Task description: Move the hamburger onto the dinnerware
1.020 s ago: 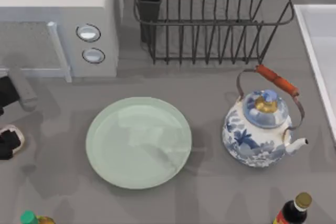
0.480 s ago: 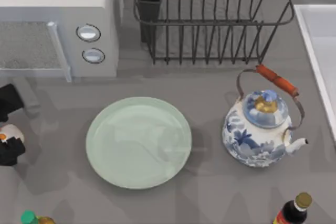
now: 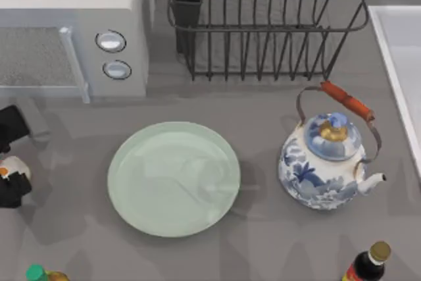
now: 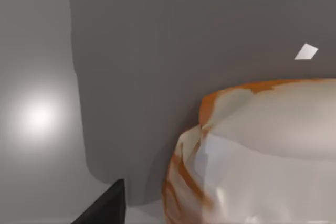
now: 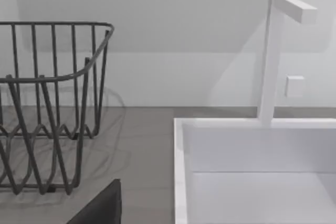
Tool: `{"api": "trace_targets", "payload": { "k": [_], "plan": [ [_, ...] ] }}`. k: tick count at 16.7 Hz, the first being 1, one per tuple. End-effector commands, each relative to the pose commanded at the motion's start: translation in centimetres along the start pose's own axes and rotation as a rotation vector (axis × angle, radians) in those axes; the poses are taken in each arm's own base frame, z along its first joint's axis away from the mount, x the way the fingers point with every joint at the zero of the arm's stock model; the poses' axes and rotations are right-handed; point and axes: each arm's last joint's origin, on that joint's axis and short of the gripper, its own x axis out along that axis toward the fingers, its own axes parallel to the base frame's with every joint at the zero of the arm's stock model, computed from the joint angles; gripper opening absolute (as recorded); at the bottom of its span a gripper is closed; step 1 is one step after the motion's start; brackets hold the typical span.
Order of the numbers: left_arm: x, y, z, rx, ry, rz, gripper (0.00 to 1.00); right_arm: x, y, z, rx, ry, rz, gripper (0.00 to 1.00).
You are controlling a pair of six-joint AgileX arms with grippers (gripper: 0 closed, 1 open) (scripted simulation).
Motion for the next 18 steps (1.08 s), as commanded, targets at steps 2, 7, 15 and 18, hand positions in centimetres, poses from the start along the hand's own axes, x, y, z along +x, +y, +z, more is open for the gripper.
{"api": "trace_targets", "payload": {
  "k": [2, 7, 15, 18],
  "plan": [
    [0.0, 0.0, 0.0, 0.0, 0.0, 0.0, 0.32, 0.0, 0.0, 0.0, 0.0, 0.0, 0.0, 1.0],
    [0.0, 0.0, 0.0, 0.0, 0.0, 0.0, 0.0, 0.0, 0.0, 0.0, 0.0, 0.0, 0.0, 1.0],
    [-2.2, -0.3, -0.5, -0.006, 0.001, 0.0, 0.0, 0.0, 0.0, 0.0, 0.0, 0.0, 0.0, 1.0],
    [-3.1, 0.0, -1.4, -0.043, 0.014, 0.003, 0.0, 0.0, 0.0, 0.0, 0.0, 0.0, 0.0, 1.0]
  ]
}}
